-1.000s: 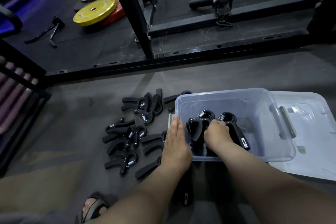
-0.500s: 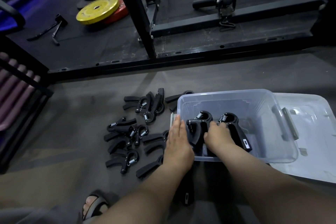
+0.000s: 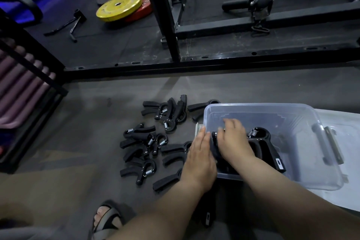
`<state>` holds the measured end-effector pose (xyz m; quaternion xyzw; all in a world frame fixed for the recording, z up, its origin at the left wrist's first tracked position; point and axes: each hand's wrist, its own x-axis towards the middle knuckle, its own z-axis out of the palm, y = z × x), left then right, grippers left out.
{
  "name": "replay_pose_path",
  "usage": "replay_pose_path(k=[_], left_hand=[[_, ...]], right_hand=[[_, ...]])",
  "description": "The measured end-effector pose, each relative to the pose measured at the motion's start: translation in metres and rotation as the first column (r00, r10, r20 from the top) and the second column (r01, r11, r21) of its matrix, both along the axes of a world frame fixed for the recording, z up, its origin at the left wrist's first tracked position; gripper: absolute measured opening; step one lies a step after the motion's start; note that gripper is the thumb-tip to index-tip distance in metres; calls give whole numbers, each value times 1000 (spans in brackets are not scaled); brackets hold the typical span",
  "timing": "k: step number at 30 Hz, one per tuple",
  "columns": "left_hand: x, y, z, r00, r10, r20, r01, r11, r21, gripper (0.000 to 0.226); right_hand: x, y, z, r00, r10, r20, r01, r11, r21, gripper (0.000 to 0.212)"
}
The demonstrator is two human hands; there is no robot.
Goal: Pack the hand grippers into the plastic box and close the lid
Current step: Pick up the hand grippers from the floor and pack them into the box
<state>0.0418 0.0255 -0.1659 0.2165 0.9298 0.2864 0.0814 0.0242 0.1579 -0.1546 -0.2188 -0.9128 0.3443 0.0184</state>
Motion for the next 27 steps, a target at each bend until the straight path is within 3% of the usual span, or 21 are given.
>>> replay_pose_path(k=[2, 4, 9, 16, 19, 21, 23, 27], left_hand=[[-3, -13, -3, 998, 35, -47, -34, 999, 18, 67], [-9, -33, -9, 984, 163, -71, -159, 986, 49, 65], [-53, -89, -26, 888, 460, 19, -456, 885, -93, 50], [-136, -141, -20, 810, 573, 123, -525, 803, -282, 44], [-161, -155, -27, 645, 713, 275, -625, 699, -348, 44], [-174, -158, -37, 456, 775, 437, -756, 597, -270, 51], [-185, -157, -52, 324, 766, 555, -844, 499, -195, 66], [-194, -148, -60, 259, 786, 562, -887, 424, -184, 80]], right_hand=[[-10, -18, 10, 997, 74, -24, -77, 974, -214, 53], [-18, -37, 12, 991, 136, -6, -132, 943, -305, 60], [-15, -64, -2, 982, 177, 67, -156, 959, -236, 70], [-12, -64, -10, 985, 170, -31, -172, 948, -269, 65], [-11, -63, -12, 984, 176, -21, -175, 951, -254, 66], [-10, -63, -13, 982, 186, -15, -184, 948, -259, 66], [-10, -62, -14, 981, 194, -5, -188, 945, -267, 67], [-10, -60, -15, 979, 203, 14, -193, 949, -251, 67]])
